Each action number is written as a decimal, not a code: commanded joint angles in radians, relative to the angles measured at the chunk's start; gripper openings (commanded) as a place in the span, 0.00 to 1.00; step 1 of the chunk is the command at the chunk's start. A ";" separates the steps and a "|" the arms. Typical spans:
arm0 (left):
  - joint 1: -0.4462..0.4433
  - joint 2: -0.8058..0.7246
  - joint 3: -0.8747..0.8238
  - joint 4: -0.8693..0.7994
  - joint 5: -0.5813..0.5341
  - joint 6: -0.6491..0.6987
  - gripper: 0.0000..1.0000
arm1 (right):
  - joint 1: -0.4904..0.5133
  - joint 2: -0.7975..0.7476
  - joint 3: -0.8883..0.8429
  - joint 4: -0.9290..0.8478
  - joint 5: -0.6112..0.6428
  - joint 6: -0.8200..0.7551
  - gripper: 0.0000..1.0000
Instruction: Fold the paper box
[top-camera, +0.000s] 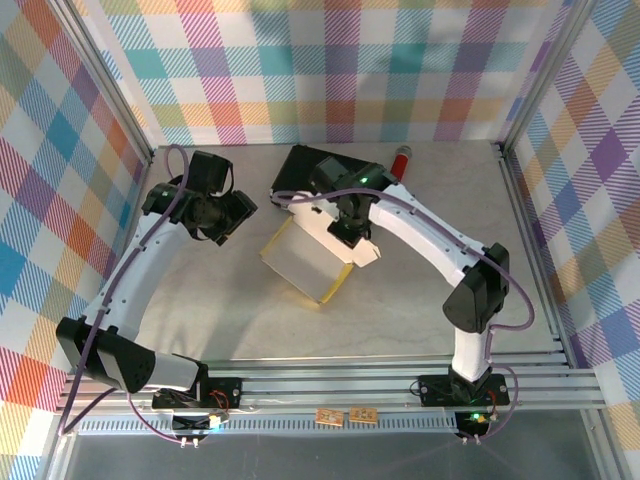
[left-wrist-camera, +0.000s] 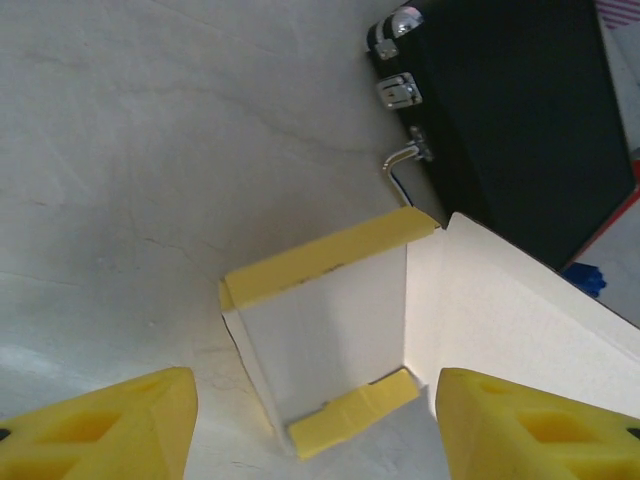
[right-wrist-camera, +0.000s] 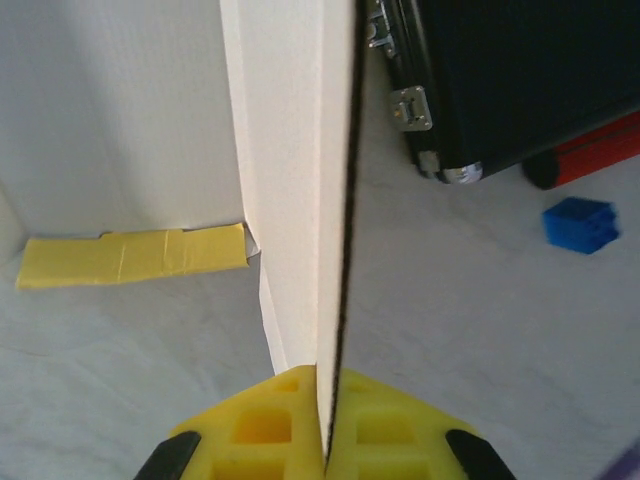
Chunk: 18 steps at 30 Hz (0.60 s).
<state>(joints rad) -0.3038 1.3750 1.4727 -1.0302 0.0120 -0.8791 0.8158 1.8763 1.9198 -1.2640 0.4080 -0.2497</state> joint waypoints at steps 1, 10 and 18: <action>0.018 -0.041 -0.035 0.000 -0.037 0.047 0.60 | 0.040 0.035 -0.017 0.054 0.193 -0.106 0.00; 0.078 -0.097 -0.292 0.247 0.118 0.113 0.31 | 0.126 0.068 -0.114 0.270 0.279 -0.289 0.00; 0.095 -0.158 -0.453 0.484 0.195 0.447 0.02 | 0.145 0.060 -0.171 0.376 0.267 -0.391 0.00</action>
<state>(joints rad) -0.2211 1.2671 1.0401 -0.6800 0.1650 -0.5953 0.9615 1.9408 1.7428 -0.9379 0.6872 -0.5999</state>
